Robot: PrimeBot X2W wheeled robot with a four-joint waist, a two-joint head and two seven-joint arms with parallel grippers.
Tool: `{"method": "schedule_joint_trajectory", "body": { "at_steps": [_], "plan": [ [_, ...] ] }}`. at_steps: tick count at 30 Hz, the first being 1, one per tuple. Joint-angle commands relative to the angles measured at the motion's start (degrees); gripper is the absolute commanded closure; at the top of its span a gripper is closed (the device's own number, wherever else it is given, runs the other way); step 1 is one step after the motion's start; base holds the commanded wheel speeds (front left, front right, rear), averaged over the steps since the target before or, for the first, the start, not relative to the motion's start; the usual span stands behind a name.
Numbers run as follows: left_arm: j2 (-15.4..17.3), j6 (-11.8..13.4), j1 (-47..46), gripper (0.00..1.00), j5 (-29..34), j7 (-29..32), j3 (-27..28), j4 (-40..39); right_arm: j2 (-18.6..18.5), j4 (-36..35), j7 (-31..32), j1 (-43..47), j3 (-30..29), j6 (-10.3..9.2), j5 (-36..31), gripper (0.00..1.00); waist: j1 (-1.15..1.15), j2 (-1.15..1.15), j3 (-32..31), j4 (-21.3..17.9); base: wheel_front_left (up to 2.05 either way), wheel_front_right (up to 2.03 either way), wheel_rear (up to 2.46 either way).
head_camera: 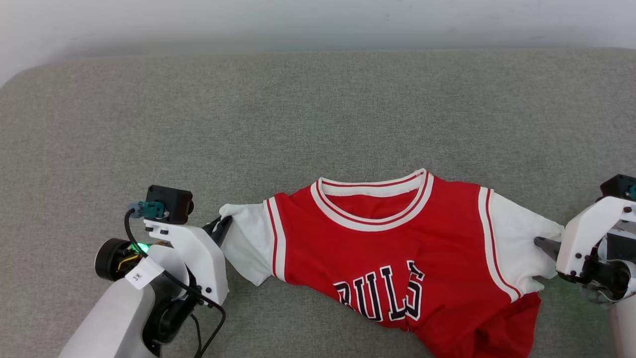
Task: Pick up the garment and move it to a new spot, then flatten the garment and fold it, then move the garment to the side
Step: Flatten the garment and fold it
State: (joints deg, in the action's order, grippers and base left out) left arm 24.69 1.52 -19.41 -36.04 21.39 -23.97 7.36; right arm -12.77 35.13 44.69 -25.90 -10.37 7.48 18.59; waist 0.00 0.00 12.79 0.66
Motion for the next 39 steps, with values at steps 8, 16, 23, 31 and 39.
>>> {"method": "schedule_joint_trajectory", "body": {
  "at_steps": [8, 16, 23, 31, 39],
  "plan": [
    [0.45, 1.00, -1.08, 1.00, 0.72, -1.90, 0.63, 0.89, -0.43, 2.33, -0.54, -0.99, 2.20, 0.01, 2.56, 1.00, 0.00, 0.00, -1.95, -0.54, 0.00, 0.00, 0.00],
    [0.65, 2.60, -3.35, 1.00, 0.21, -5.53, 3.90, 2.27, -3.82, -3.95, -4.58, -4.97, 4.03, 0.00, 2.60, 1.00, 0.00, 0.00, -6.03, -2.07, 0.00, 0.00, 0.00],
    [1.64, 2.87, -10.77, 1.00, 1.16, -7.64, 6.36, 3.17, -4.92, -8.72, -9.28, -9.71, 5.17, -0.01, -0.07, 1.00, 0.00, 0.00, -7.83, -3.19, 0.00, 0.00, 0.00],
    [0.71, 1.09, -25.84, 1.00, 2.00, -10.14, 7.58, 12.18, -3.92, -9.22, -16.32, -20.95, 4.40, -0.01, -4.19, 1.00, 0.00, 0.00, -4.93, -4.00, 0.00, 0.00, 0.00],
    [0.39, -1.97, -46.52, 1.00, 5.89, -14.30, 6.52, 22.83, -3.44, -7.30, -22.67, -37.23, 1.08, -0.02, -8.79, 1.00, 0.00, 0.00, 4.28, -3.23, 0.00, 0.00, 0.00]
  ]
}}
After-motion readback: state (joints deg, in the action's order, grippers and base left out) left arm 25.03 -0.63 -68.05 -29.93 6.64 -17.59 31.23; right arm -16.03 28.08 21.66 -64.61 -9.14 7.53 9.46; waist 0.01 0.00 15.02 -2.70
